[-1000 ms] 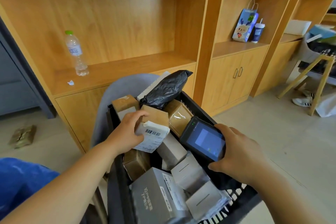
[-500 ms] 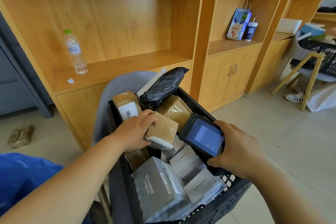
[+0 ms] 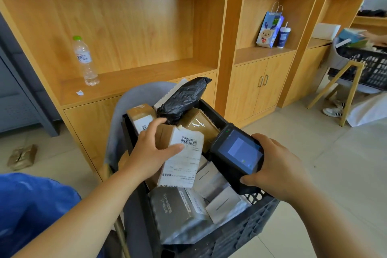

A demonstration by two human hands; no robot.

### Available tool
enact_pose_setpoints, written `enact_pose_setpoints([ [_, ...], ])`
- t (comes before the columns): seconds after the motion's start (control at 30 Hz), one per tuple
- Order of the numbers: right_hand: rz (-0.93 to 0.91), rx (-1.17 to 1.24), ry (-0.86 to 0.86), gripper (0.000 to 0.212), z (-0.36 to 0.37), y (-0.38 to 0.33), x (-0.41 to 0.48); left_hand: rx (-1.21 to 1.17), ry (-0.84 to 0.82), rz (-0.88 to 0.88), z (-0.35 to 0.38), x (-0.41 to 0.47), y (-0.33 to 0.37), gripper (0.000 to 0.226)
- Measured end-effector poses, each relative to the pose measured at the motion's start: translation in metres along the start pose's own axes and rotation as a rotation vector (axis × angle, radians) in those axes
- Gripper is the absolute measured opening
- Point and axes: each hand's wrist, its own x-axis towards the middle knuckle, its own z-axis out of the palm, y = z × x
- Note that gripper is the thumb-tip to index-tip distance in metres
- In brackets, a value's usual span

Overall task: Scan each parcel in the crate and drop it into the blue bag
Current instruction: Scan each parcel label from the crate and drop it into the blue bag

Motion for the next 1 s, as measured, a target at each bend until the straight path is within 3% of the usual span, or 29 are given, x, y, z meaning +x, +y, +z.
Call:
enact_pose_setpoints([
  [0.27, 0.004, 0.012, -0.013, 0.096, 0.003, 0.001, -0.027, 0.005, -0.041, 0.000, 0.015, -0.039, 0.005, 0.066],
  [0.57, 0.030, 0.020, 0.021, 0.090, -0.013, 0.005, -0.053, 0.100, -0.138, 0.070, 0.025, -0.061, 0.020, 0.081],
  [0.83, 0.018, -0.050, -0.010, 0.090, -0.026, 0.002, -0.068, -0.036, 0.122, -0.046, 0.010, -0.058, 0.016, 0.080],
  [1.0, -0.019, -0.091, -0.048, 0.089, -0.031, -0.007, -0.068, -0.018, 0.189, -0.038, -0.002, -0.058, 0.019, 0.080],
])
